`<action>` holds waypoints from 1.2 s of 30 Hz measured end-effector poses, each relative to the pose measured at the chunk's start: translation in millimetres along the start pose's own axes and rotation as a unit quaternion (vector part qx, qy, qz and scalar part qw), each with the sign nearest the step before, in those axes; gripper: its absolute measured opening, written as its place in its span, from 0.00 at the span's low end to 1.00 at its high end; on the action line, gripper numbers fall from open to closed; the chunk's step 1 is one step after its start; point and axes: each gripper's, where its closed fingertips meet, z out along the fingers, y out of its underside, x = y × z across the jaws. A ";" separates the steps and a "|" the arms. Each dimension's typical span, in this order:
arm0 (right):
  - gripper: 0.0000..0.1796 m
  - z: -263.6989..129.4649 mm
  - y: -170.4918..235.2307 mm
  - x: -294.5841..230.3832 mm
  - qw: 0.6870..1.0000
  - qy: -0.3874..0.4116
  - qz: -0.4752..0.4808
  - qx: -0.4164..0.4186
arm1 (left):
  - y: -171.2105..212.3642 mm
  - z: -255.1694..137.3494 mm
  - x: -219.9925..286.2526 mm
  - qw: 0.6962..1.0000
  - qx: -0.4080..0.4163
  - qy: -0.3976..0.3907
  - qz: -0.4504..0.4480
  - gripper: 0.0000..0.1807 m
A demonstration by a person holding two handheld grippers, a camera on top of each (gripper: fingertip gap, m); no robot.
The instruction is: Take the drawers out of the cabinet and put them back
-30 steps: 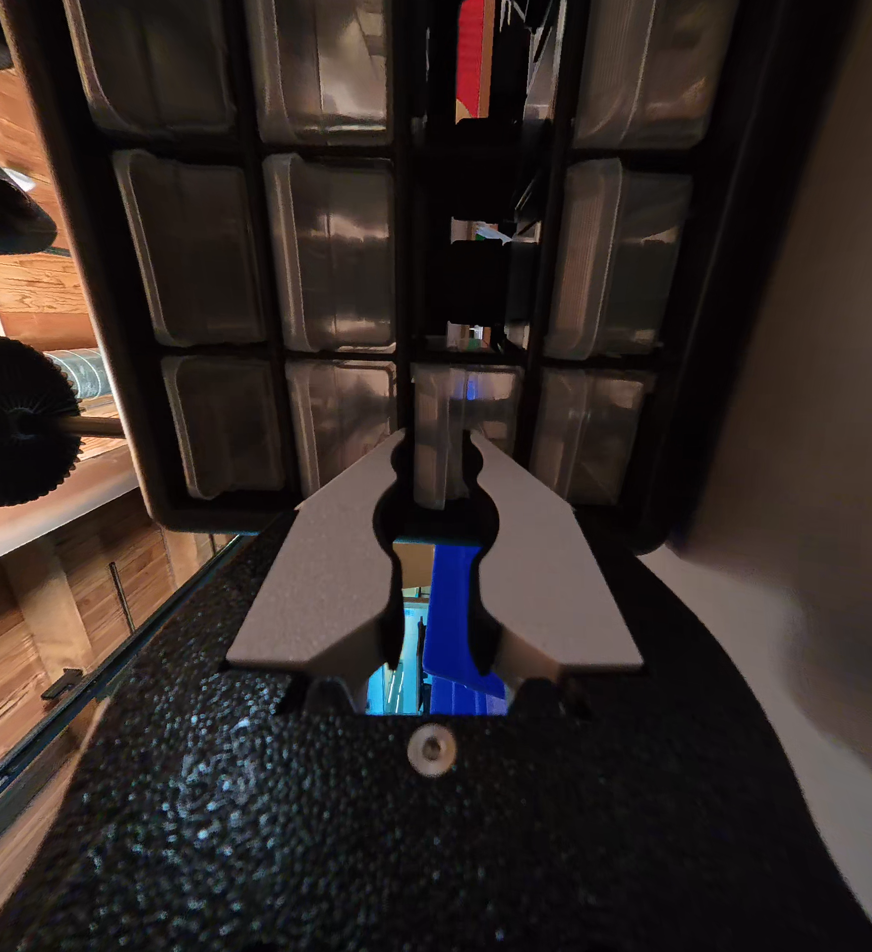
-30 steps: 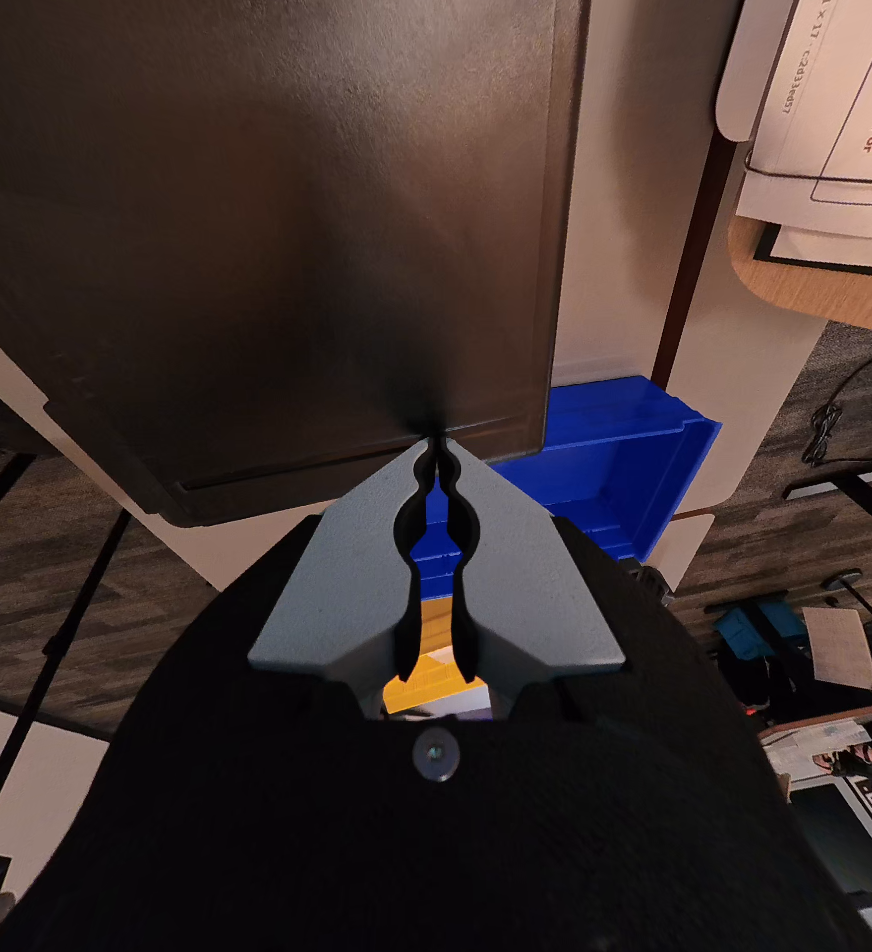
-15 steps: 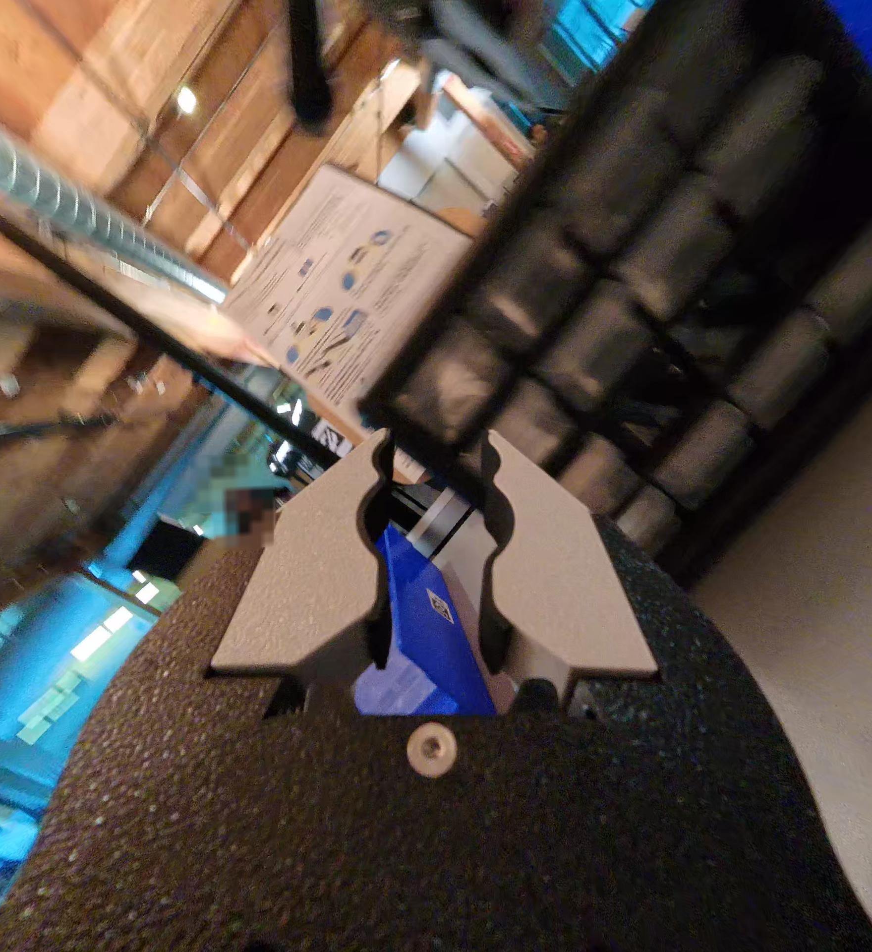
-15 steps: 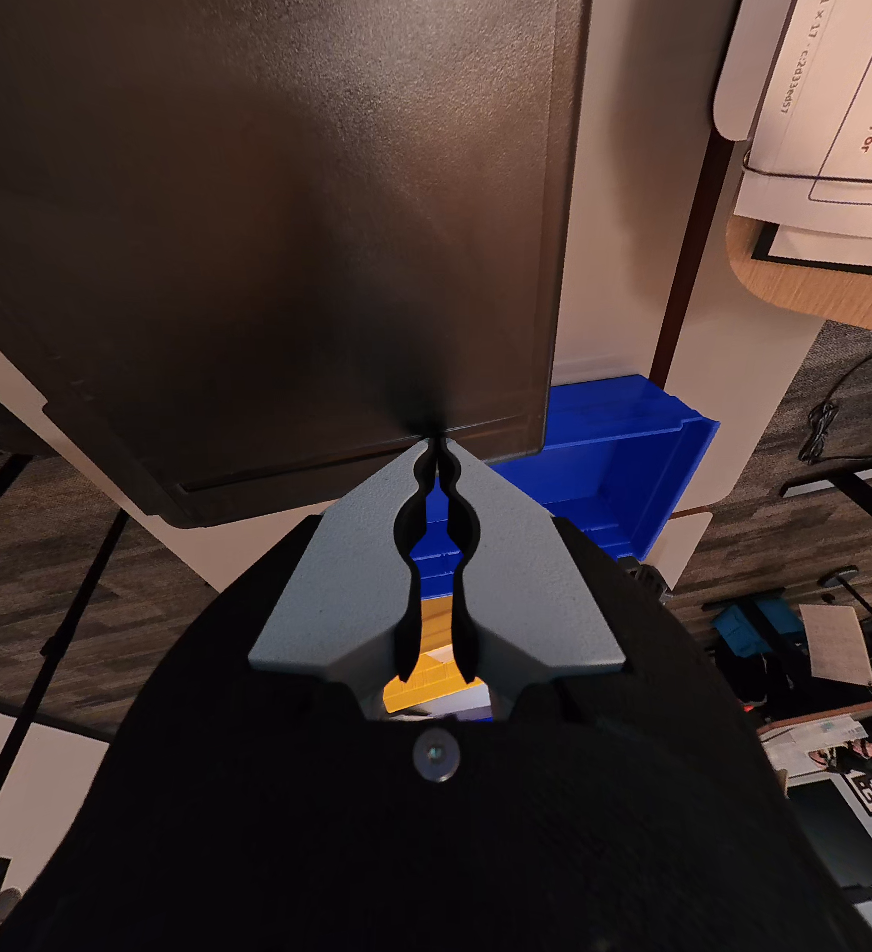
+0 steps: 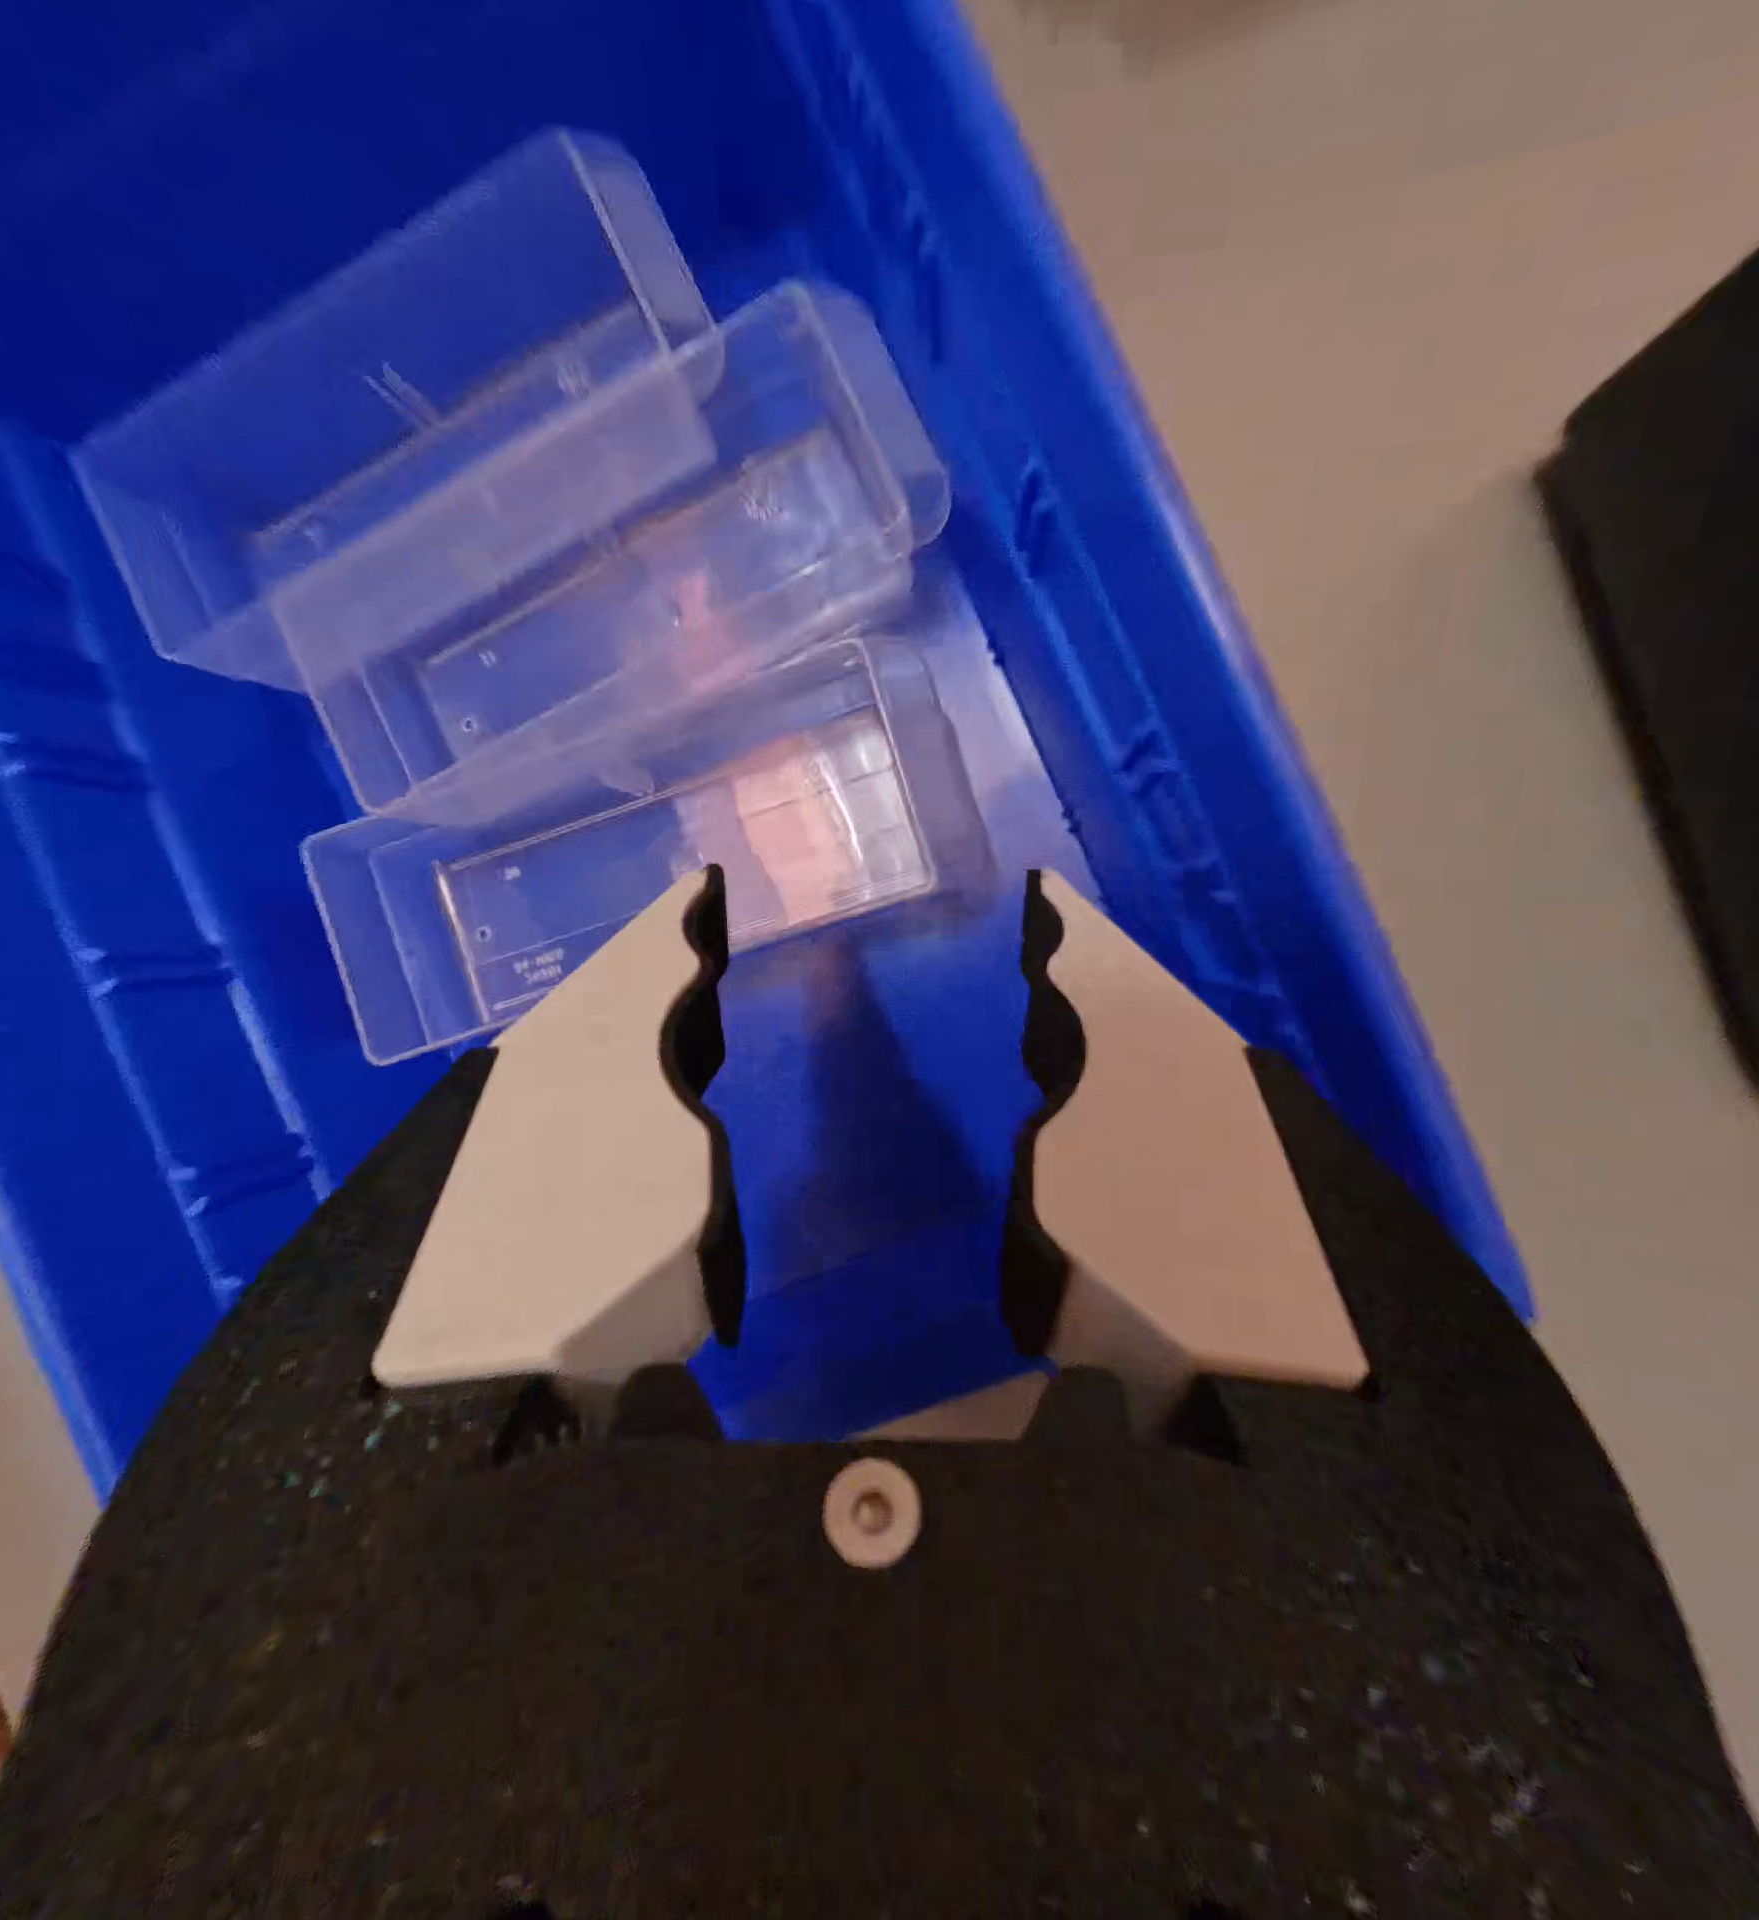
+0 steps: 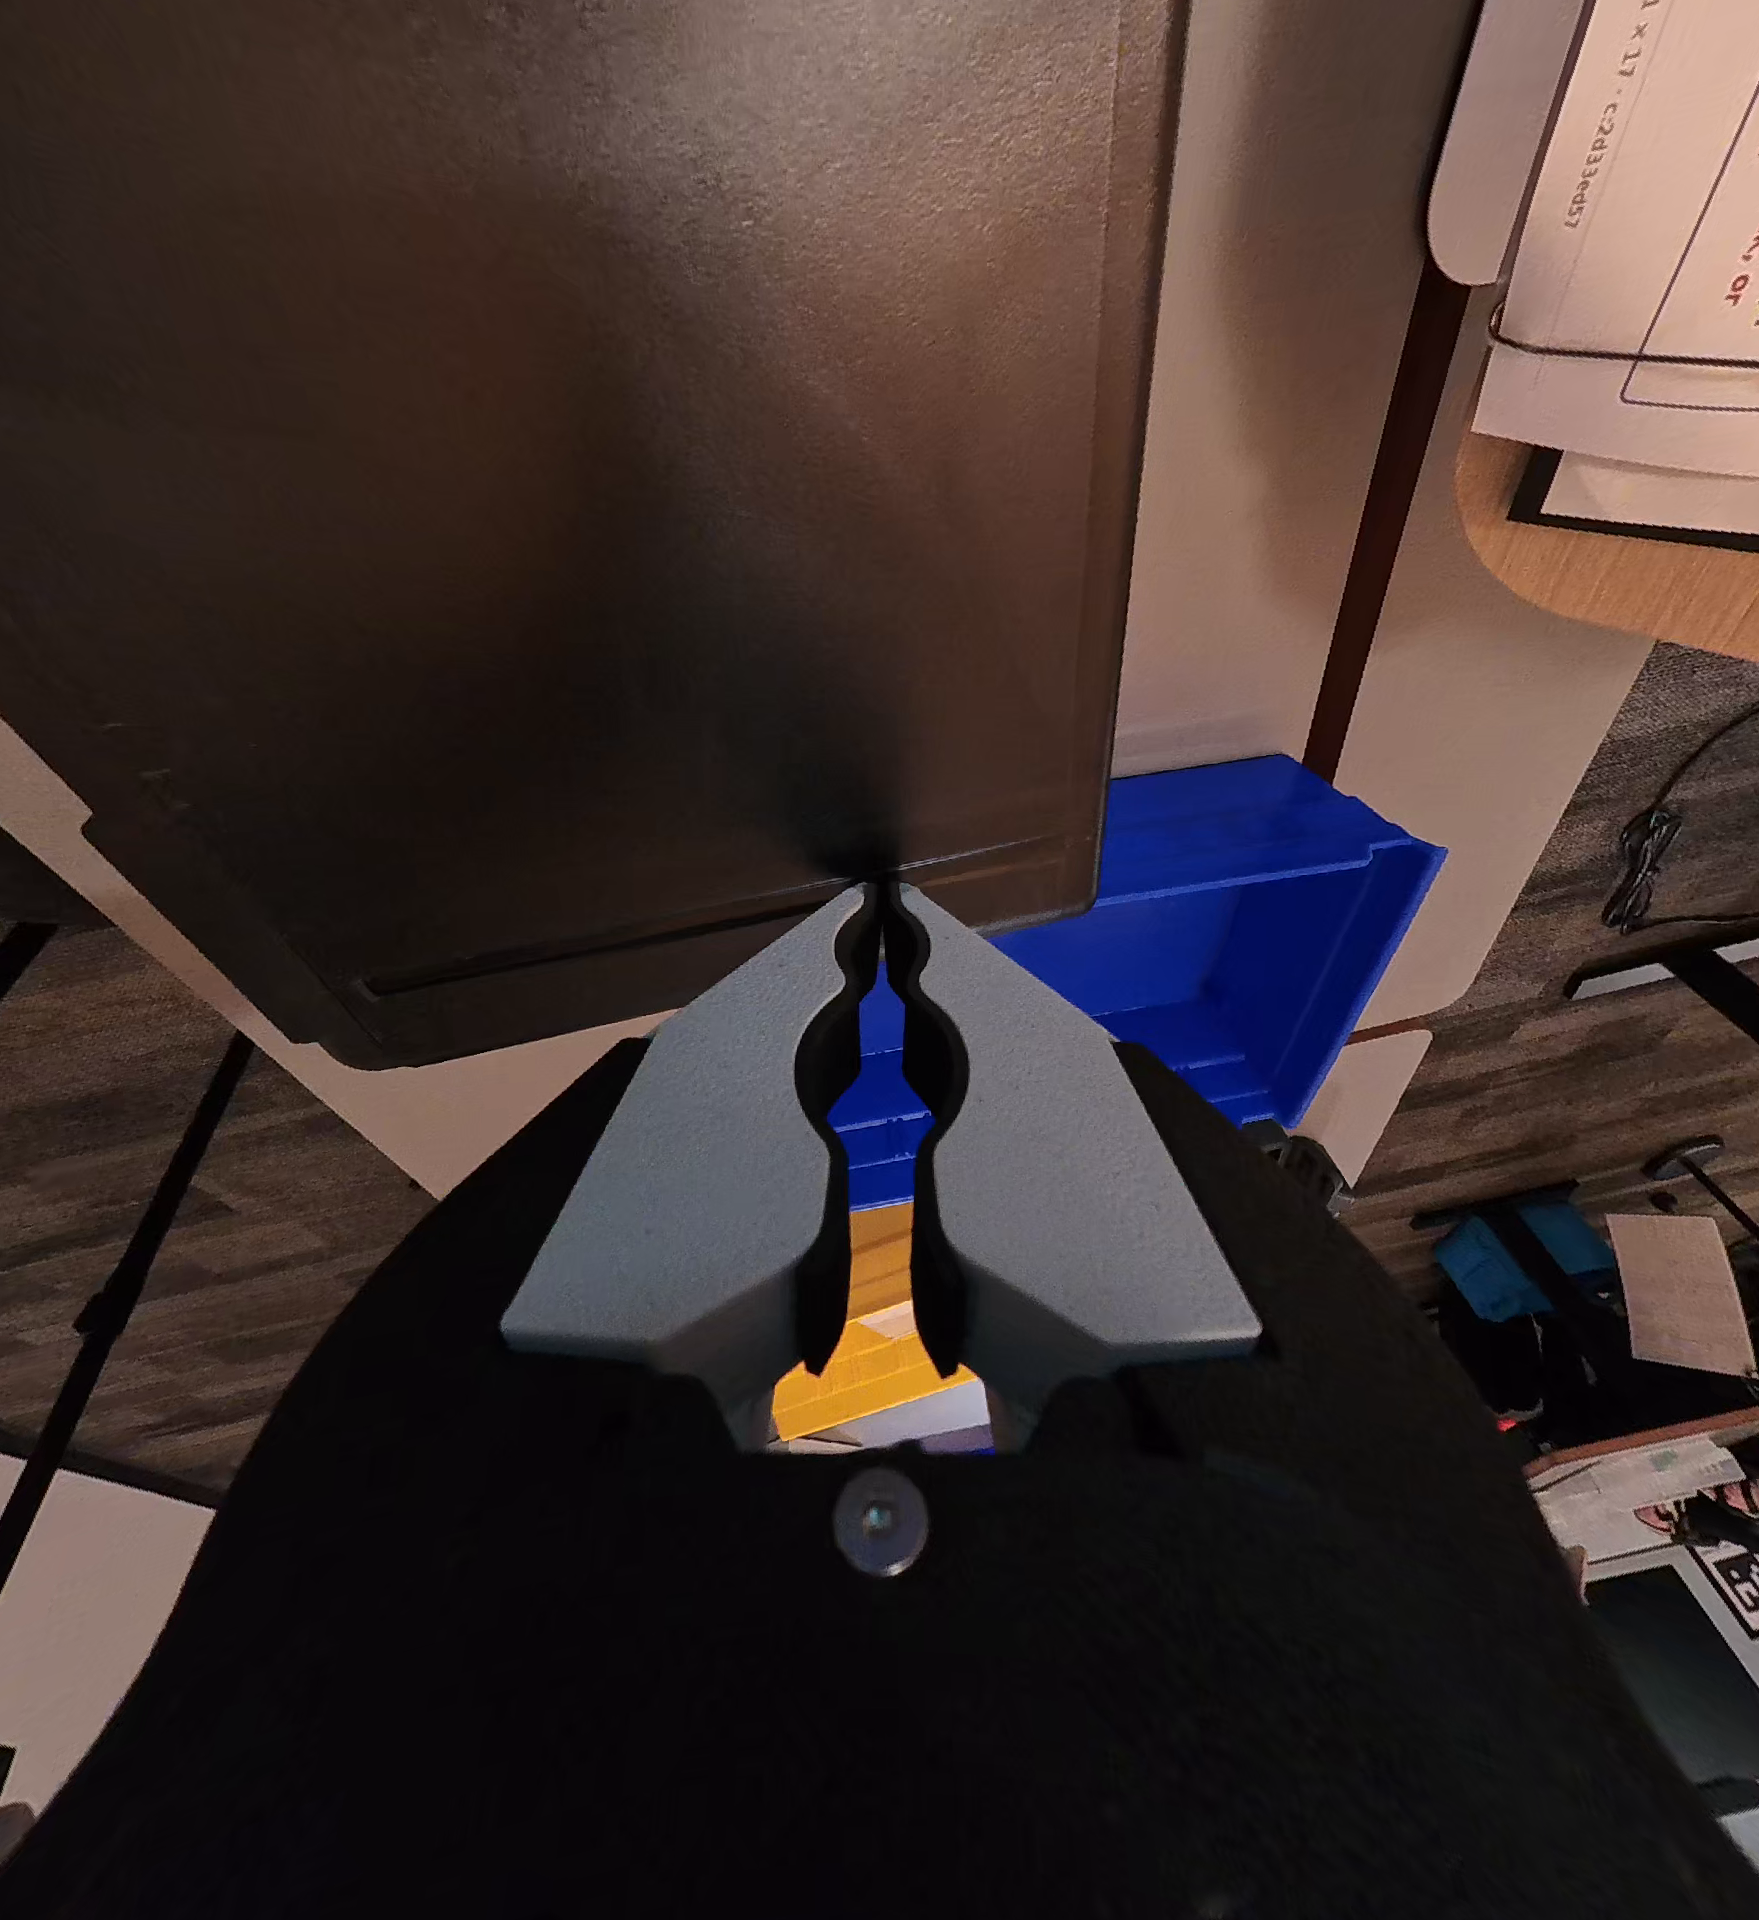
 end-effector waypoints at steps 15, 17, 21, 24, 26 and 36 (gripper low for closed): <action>0.00 -0.2 -0.1 -0.1 1.000 0.003 -0.001 -0.005 | 14.9 28.8 3.7 0.999 -0.054 0.003 -0.002 0.09; 0.00 -0.2 -0.2 0.0 1.000 0.002 -0.001 -0.003 | 11.3 5.7 6.4 1.000 -0.030 0.004 0.007 0.08; 0.00 -0.2 -0.3 0.0 1.000 0.006 -0.001 -0.003 | 1.8 -63.4 20.7 0.998 0.033 0.022 0.051 0.07; 0.00 -0.2 -0.3 0.0 1.000 0.007 -0.001 -0.003 | -3.5 -127.2 44.7 0.990 0.082 0.041 0.106 0.07; 0.00 -0.2 -0.3 0.0 1.000 0.007 -0.001 -0.003 | 0.1 -168.6 65.8 0.981 0.099 0.046 0.162 0.07; 0.00 -0.2 -0.2 0.1 1.000 0.010 -0.006 -0.026 | 122.3 -261.4 241.2 0.794 0.018 0.304 0.527 0.06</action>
